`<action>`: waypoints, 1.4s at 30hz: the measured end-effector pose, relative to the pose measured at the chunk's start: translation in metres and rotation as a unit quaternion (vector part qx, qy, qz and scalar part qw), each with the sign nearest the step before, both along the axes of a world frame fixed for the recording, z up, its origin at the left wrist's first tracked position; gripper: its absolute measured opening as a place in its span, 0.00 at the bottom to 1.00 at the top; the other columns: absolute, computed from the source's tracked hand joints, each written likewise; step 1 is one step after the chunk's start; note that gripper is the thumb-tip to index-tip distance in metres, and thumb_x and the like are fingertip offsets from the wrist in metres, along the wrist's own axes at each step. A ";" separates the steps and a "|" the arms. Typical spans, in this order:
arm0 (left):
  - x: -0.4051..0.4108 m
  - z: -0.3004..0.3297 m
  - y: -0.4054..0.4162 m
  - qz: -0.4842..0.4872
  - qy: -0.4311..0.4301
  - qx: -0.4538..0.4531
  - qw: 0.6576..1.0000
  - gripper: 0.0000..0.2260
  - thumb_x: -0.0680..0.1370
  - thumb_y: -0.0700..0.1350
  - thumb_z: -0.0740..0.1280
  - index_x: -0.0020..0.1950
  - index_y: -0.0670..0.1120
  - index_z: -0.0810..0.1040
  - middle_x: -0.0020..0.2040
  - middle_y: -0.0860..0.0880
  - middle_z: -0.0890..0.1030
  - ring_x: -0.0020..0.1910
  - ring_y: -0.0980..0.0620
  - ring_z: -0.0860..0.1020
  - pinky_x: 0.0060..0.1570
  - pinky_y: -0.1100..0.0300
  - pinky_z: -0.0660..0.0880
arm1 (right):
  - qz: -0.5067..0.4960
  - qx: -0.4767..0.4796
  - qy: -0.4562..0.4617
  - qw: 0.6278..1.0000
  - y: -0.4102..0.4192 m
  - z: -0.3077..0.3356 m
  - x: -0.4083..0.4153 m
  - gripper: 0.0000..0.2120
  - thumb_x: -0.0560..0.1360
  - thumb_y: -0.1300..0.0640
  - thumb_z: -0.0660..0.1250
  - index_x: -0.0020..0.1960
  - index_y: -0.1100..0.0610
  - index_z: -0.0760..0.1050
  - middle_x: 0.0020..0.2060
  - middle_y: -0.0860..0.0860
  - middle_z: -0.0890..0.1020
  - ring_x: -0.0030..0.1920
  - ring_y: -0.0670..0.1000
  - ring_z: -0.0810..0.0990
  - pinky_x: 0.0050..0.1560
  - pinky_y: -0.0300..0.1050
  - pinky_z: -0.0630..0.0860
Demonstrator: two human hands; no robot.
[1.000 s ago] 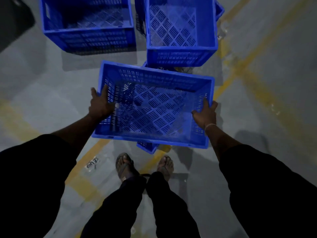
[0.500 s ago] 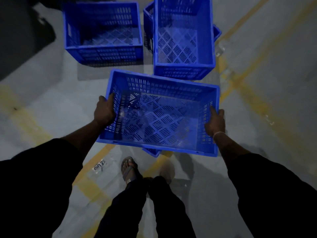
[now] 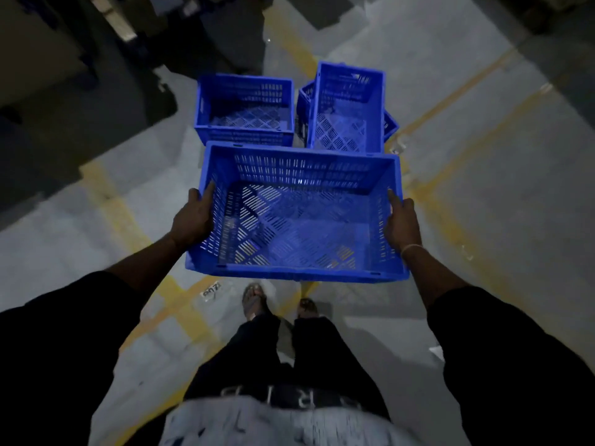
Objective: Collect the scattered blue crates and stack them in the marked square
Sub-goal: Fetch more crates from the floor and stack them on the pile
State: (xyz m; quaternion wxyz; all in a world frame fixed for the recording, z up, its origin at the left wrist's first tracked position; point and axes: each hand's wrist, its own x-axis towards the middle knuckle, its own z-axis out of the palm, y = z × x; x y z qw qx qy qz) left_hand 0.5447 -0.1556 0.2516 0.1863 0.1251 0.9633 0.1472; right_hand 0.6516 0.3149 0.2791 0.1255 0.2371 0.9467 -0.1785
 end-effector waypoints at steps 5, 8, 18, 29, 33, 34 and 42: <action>0.064 0.044 -0.035 0.054 0.037 0.021 0.998 0.33 0.81 0.44 0.63 0.82 0.45 0.49 0.62 0.34 0.65 0.42 0.35 0.75 0.40 0.44 0.75 | 0.062 0.019 0.026 0.998 -0.022 0.046 -0.001 0.30 0.78 0.65 0.58 0.79 0.53 0.58 0.67 0.63 0.66 0.55 0.67 0.74 0.49 0.53 0.72; 0.105 0.057 -0.052 0.114 0.057 0.038 0.991 0.30 0.83 0.46 0.61 0.82 0.47 0.50 0.64 0.34 0.66 0.43 0.35 0.75 0.41 0.45 0.76 | 0.101 0.012 0.042 0.994 -0.035 0.059 -0.006 0.30 0.78 0.64 0.59 0.79 0.53 0.58 0.71 0.62 0.63 0.63 0.68 0.72 0.57 0.56 0.73; 0.230 0.087 -0.084 0.328 0.111 0.086 0.934 0.25 0.83 0.45 0.61 0.80 0.49 0.61 0.59 0.36 0.71 0.49 0.37 0.76 0.50 0.47 0.76 | 0.227 -0.017 0.055 0.972 -0.100 0.085 -0.035 0.29 0.79 0.64 0.58 0.78 0.52 0.60 0.65 0.64 0.65 0.53 0.67 0.73 0.46 0.51 0.68; 0.321 0.094 -0.144 0.484 0.152 0.067 0.859 0.26 0.82 0.47 0.64 0.79 0.51 0.61 0.58 0.38 0.71 0.47 0.39 0.77 0.47 0.51 0.75 | 0.365 -0.076 0.078 0.925 -0.232 0.097 -0.072 0.31 0.76 0.54 0.68 0.77 0.53 0.63 0.65 0.64 0.66 0.56 0.64 0.73 0.55 0.54 0.72; 0.348 0.095 -0.177 0.528 0.165 0.067 0.830 0.26 0.82 0.47 0.65 0.79 0.52 0.61 0.57 0.39 0.70 0.47 0.39 0.77 0.48 0.49 0.76 | 0.408 -0.082 0.066 0.907 -0.296 0.102 -0.084 0.32 0.76 0.54 0.70 0.77 0.51 0.63 0.63 0.64 0.69 0.53 0.63 0.75 0.54 0.50 0.72; 0.355 0.095 -0.187 0.538 0.168 0.068 0.823 0.26 0.82 0.47 0.65 0.79 0.52 0.61 0.57 0.39 0.70 0.47 0.39 0.77 0.48 0.48 0.77 | 0.418 -0.082 0.065 0.902 -0.314 0.102 -0.087 0.32 0.75 0.54 0.70 0.77 0.51 0.63 0.62 0.65 0.70 0.54 0.63 0.75 0.54 0.51 0.72; 0.404 0.099 -0.273 0.607 0.175 0.080 0.771 0.26 0.82 0.49 0.63 0.79 0.54 0.60 0.58 0.41 0.70 0.46 0.41 0.78 0.48 0.48 0.80 | 0.484 -0.085 0.076 0.868 -0.461 0.111 -0.090 0.34 0.73 0.52 0.71 0.76 0.50 0.64 0.57 0.63 0.72 0.55 0.64 0.75 0.57 0.53 0.73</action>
